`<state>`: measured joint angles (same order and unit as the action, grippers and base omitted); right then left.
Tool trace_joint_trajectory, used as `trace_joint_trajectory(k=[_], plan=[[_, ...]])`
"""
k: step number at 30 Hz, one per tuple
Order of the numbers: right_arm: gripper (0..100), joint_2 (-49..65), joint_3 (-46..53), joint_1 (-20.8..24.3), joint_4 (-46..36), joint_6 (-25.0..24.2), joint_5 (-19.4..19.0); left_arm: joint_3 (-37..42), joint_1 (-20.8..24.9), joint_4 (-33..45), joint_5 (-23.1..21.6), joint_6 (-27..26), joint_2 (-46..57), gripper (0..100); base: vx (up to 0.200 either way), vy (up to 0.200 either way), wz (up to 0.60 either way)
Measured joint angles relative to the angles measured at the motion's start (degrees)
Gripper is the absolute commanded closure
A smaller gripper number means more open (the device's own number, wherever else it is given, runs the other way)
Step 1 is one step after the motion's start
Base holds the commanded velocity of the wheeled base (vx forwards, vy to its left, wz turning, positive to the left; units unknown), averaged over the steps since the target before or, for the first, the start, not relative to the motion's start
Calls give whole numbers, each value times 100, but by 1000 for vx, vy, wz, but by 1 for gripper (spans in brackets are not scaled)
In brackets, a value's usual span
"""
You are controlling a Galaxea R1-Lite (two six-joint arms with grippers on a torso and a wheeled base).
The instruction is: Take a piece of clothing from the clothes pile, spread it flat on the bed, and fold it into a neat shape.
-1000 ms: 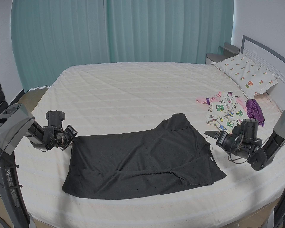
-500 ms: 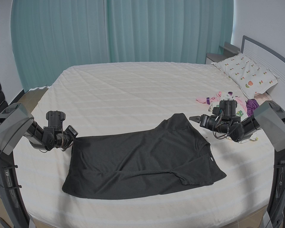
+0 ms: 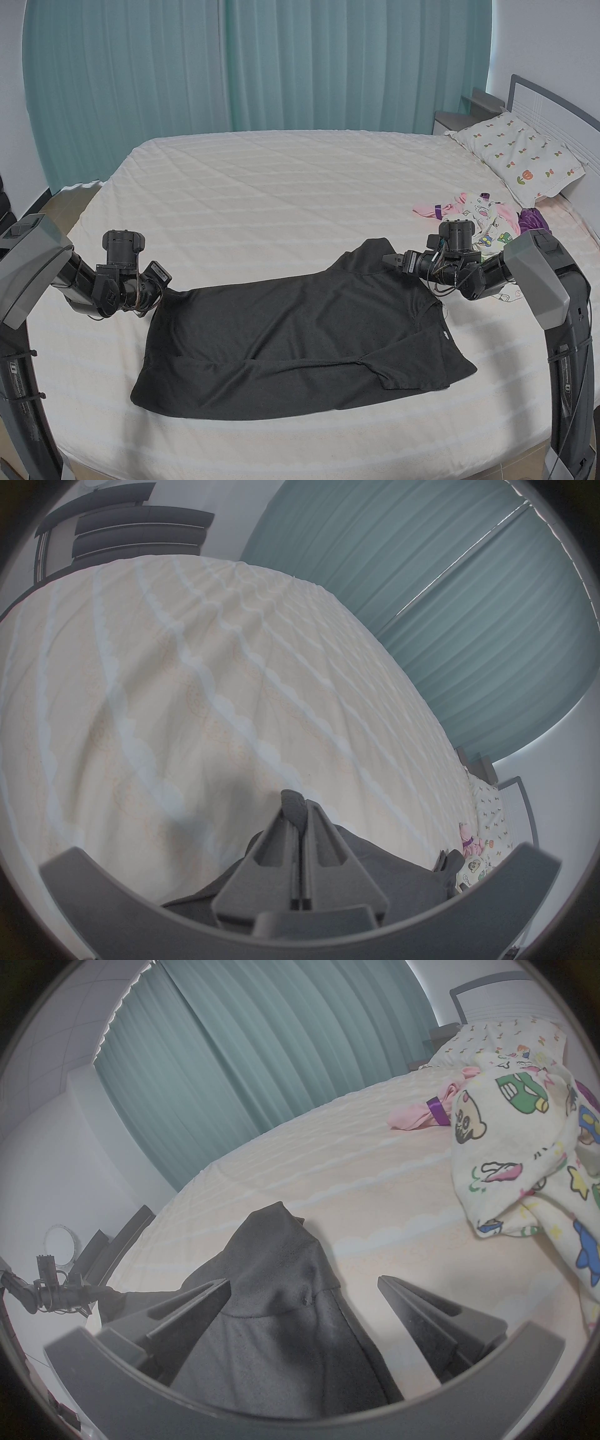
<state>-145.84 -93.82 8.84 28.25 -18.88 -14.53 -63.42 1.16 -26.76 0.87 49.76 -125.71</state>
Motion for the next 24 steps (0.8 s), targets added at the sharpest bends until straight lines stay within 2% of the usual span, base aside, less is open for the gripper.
trace_joint_trajectory(k=[9, 10, 24], plan=[[0, -249, -329, 74, 38, -191, 11, 0, 41, 0, 0, 18, 60, 100, 0, 0, 0], [100, -273, -367, 87, 40, -213, 13, 5, 41, 2, 2, 21, 63, 100, 0, 0, 0], [100, -330, -444, 28, 41, -394, 138, 197, 16, 7, 15, 24, 250, 100, 0, 0, 0]])
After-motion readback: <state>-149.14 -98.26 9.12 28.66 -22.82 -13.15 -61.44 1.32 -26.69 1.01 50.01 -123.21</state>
